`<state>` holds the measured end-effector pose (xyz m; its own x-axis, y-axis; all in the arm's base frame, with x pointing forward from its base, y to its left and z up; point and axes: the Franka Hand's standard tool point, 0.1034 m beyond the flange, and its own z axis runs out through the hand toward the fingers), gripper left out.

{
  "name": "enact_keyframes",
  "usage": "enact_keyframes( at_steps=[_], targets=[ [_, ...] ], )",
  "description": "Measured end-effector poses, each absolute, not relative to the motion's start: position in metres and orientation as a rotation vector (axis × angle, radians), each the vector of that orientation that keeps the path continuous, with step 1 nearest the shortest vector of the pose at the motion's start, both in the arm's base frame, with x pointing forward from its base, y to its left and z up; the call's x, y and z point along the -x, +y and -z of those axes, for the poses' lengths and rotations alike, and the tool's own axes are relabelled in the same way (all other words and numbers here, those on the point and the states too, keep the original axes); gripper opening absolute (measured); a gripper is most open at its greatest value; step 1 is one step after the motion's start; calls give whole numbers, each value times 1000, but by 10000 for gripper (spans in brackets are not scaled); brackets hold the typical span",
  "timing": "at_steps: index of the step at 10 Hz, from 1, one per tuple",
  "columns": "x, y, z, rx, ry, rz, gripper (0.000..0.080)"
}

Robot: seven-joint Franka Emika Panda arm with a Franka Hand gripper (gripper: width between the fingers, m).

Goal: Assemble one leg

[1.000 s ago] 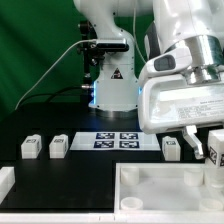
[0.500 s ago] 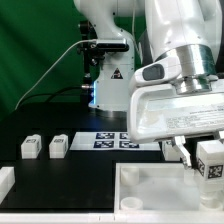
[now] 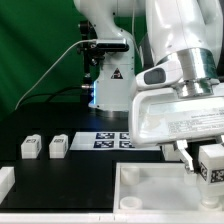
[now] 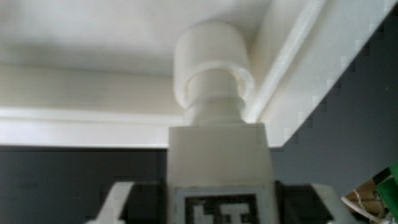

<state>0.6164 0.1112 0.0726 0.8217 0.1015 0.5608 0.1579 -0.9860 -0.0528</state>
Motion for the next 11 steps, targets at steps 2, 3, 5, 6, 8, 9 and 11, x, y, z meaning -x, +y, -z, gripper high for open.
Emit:
enact_keyframes(
  at_steps=[2, 3, 5, 6, 8, 9, 11],
  targets=[
    [-615, 111, -70, 2907, -208, 880, 290],
    [-613, 112, -66, 2909, -209, 872, 290],
    [-612, 113, -64, 2902, -208, 905, 290],
    [-612, 114, -63, 2898, -209, 919, 290],
    [-612, 115, -63, 2900, -213, 906, 290],
    [-612, 115, -64, 2905, -214, 881, 290],
    [-610, 115, -60, 2911, -216, 854, 303]
  ],
)
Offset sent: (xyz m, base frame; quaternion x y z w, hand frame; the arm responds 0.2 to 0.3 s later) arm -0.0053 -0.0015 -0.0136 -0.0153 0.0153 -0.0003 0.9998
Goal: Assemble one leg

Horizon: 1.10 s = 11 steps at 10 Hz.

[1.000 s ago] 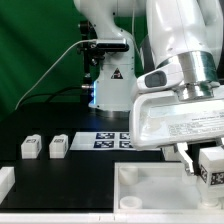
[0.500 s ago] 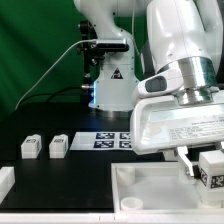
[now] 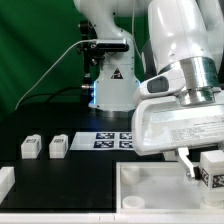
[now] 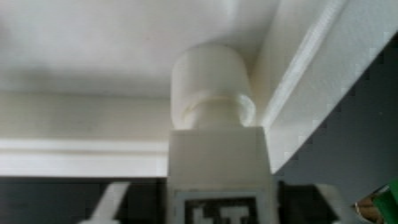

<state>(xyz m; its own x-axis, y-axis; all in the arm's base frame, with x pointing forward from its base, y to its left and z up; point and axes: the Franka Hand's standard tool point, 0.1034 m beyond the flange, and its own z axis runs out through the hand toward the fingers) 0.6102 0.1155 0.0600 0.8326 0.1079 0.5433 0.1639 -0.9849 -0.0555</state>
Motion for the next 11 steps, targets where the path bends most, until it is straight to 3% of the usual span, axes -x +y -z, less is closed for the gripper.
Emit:
enact_keyframes(
  at_steps=[1, 2, 3, 9, 11],
  targets=[
    [-610, 115, -60, 2912, -216, 854, 478],
    [-610, 115, -59, 2912, -216, 852, 478],
    [-610, 115, -59, 2912, -216, 852, 616],
    [-608, 116, -58, 2917, -218, 829, 649],
    [-607, 116, -78, 2945, -238, 678, 649]
  ],
)
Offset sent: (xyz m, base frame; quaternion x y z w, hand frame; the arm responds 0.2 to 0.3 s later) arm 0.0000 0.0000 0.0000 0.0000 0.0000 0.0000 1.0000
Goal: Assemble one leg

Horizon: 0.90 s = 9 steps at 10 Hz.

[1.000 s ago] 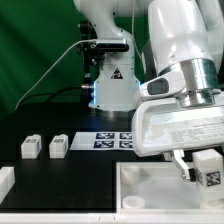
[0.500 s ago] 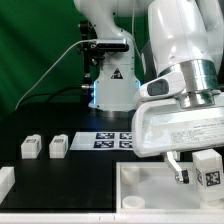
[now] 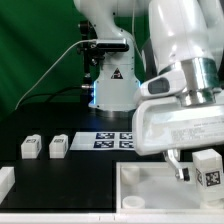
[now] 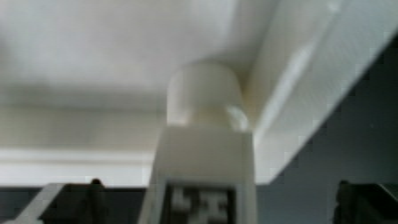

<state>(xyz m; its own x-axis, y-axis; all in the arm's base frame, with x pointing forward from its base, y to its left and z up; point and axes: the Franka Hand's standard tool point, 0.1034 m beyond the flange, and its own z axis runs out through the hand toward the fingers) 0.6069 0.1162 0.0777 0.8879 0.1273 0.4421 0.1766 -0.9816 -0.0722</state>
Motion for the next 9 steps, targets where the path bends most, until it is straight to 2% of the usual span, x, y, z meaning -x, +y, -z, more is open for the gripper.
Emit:
enact_keyframes(
  at_steps=[2, 4, 5, 7, 9],
  targets=[
    [-623, 107, -107, 2957, -233, 622, 649],
    [-612, 111, -96, 2981, -257, 295, 649],
    [-617, 109, -93, 2982, -255, 197, 649],
    [-611, 112, -79, 2968, -235, -182, 649],
    [-619, 115, -71, 2973, -232, -177, 648]
  ],
)
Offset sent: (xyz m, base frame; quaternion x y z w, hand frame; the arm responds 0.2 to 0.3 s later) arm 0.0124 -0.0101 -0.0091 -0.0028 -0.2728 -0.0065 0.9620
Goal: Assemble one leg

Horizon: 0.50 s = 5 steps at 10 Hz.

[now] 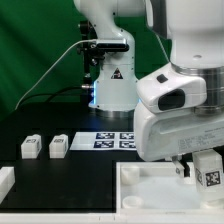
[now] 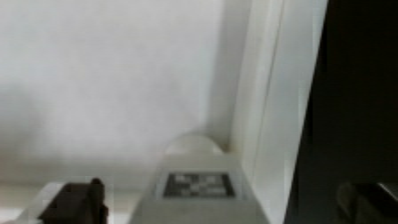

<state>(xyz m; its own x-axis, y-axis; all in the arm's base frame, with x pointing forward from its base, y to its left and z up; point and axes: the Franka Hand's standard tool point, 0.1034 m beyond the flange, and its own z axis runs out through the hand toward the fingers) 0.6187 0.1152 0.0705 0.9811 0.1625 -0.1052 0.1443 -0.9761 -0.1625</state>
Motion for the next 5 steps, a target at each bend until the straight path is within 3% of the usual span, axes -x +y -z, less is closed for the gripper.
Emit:
enact_keyframes(
  at_steps=[2, 3, 4, 5],
  targets=[
    [-618, 115, -70, 2972, -232, -182, 619],
    [-618, 115, -70, 2972, -232, -182, 439],
    [-618, 115, -70, 2973, -232, -182, 439],
    [-618, 114, -70, 2976, -198, -184, 290]
  ],
)
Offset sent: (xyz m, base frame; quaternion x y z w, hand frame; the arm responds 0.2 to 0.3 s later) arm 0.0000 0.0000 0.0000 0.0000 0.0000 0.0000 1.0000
